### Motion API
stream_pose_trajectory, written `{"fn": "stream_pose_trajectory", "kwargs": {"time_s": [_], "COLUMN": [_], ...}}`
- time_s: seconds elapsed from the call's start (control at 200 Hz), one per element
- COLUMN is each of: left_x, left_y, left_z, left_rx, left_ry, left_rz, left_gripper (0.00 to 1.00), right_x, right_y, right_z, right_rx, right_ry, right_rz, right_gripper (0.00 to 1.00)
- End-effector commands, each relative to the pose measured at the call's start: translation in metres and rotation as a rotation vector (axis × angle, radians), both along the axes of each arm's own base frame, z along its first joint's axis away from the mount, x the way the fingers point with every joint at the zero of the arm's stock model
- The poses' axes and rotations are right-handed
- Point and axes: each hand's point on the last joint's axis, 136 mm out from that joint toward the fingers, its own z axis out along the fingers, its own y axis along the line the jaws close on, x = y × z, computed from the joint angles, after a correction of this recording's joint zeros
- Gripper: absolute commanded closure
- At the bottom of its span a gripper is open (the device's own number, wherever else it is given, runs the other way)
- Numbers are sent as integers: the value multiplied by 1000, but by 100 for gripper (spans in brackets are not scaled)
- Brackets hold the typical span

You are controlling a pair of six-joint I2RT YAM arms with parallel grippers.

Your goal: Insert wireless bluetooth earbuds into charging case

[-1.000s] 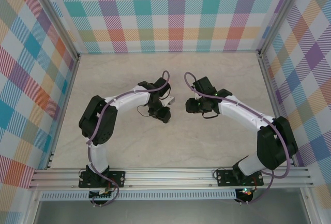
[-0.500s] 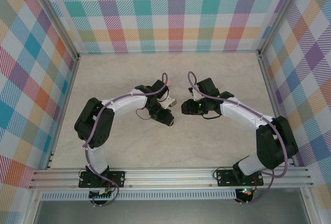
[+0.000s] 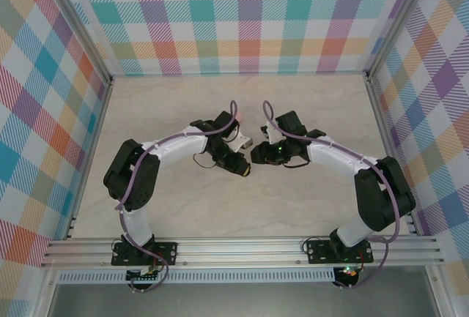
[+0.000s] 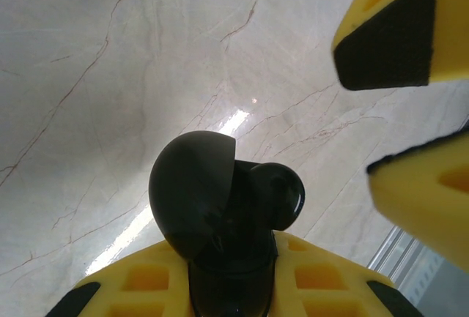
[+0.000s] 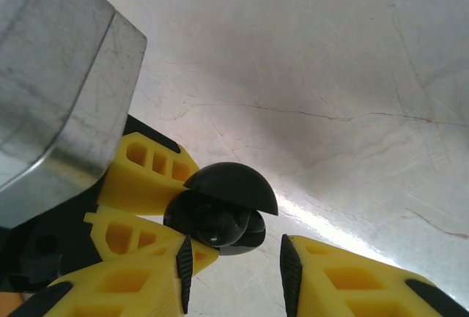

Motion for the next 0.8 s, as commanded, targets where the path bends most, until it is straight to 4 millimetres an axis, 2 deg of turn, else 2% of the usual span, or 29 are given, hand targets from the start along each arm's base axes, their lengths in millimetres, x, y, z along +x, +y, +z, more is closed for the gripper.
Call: {"fn": "stream_pose_trajectory", "kwargs": {"time_s": [0.0,0.375,0.525,0.65,0.795], "left_x": [-4,-2,1,2,2], "left_y": [-5,-10,-6,-3,0], "left_z": [19,28,28,27,23], "left_rx": [-51,-90,-74,-63,-46], "left_ry": [-24,-37,-54,-57,-60], "left_rz": [-14,-7,9,12,20], "left_gripper": [88,90,91,91,91], "right_x": [-1,-2,3,9,11], "right_y": [8,6,-13,-27,-32], "right_z": [2,-16,-26,-26,-21], "right_rx": [48,11,-109,-188,-206], "right_ry": [23,74,61,32,9], "right_rz": [21,5,-56,-103,-123], "right_gripper": [60,59,60,60,60]}}
